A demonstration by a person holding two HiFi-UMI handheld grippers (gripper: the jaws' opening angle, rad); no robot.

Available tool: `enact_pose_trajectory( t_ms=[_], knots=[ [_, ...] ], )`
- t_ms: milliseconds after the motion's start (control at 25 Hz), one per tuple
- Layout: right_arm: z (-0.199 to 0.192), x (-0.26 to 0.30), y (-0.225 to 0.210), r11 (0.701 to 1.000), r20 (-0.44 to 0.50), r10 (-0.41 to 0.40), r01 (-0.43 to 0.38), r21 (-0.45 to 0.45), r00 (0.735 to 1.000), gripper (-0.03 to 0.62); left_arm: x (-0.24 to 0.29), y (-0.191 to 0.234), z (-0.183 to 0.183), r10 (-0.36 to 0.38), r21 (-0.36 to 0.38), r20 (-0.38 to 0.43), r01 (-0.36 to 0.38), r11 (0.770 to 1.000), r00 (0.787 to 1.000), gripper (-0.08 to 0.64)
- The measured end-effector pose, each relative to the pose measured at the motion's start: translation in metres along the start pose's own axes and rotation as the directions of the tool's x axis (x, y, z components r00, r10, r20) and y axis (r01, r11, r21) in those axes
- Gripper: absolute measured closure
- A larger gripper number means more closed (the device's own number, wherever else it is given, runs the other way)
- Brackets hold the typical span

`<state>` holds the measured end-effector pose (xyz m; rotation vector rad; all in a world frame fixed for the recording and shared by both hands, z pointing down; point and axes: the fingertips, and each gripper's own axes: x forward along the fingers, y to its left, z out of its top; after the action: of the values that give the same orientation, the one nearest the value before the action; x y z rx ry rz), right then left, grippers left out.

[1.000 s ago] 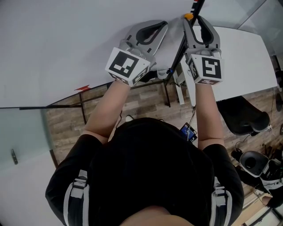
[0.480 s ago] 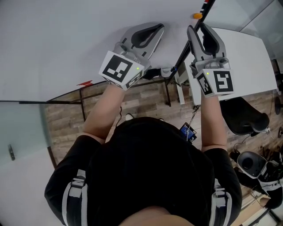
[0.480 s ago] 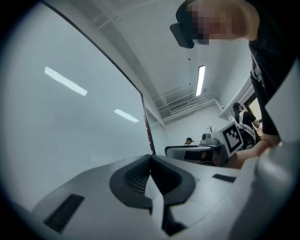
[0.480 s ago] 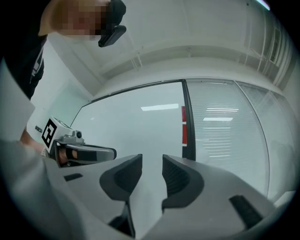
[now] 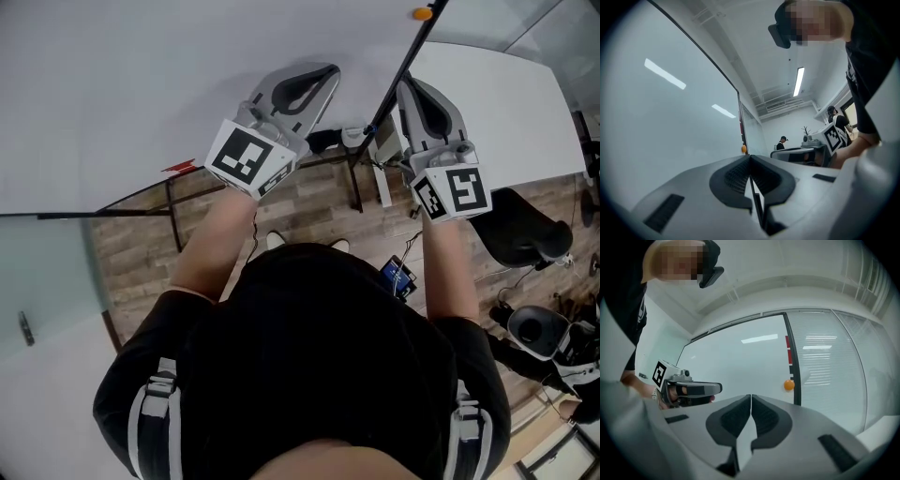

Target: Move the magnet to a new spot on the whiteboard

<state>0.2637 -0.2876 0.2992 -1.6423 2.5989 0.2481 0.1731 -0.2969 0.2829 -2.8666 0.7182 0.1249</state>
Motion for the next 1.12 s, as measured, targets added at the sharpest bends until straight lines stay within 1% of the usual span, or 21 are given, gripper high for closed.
enact_pose_trajectory(
  t_ms=[160, 320, 600, 760, 1120],
  knots=[
    [-0.018, -0.014, 0.015, 0.999, -0.044, 0.012, -0.011, 0.033, 0.999, 0.592, -0.01, -0.01, -0.018, -0.025, -0.015, -0.025, 0.024, 1.0, 0.999, 0.555],
    [-0.028, -0.024, 0.027, 0.998, -0.069, 0.017, -0.013, 0.057, 0.997, 0.592, -0.021, -0.015, -0.034, -0.044, -0.044, -0.055, 0.042, 0.998, 0.998, 0.555],
    [-0.037, -0.033, 0.043, 0.999, -0.109, 0.022, -0.018, 0.034, 0.994, 0.592, -0.034, -0.02, -0.046, -0.065, -0.058, -0.084, 0.06, 0.996, 0.994, 0.555],
    [-0.037, -0.032, 0.05, 1.0, -0.108, 0.023, -0.021, 0.016, 0.994, 0.592, -0.039, -0.022, -0.051, -0.079, -0.063, -0.093, 0.073, 0.995, 0.993, 0.555],
    [-0.043, -0.032, 0.054, 1.0, -0.115, 0.012, -0.01, 0.019, 0.993, 0.592, -0.046, -0.022, -0.061, -0.086, -0.081, -0.093, 0.078, 0.994, 0.992, 0.555]
  ],
)
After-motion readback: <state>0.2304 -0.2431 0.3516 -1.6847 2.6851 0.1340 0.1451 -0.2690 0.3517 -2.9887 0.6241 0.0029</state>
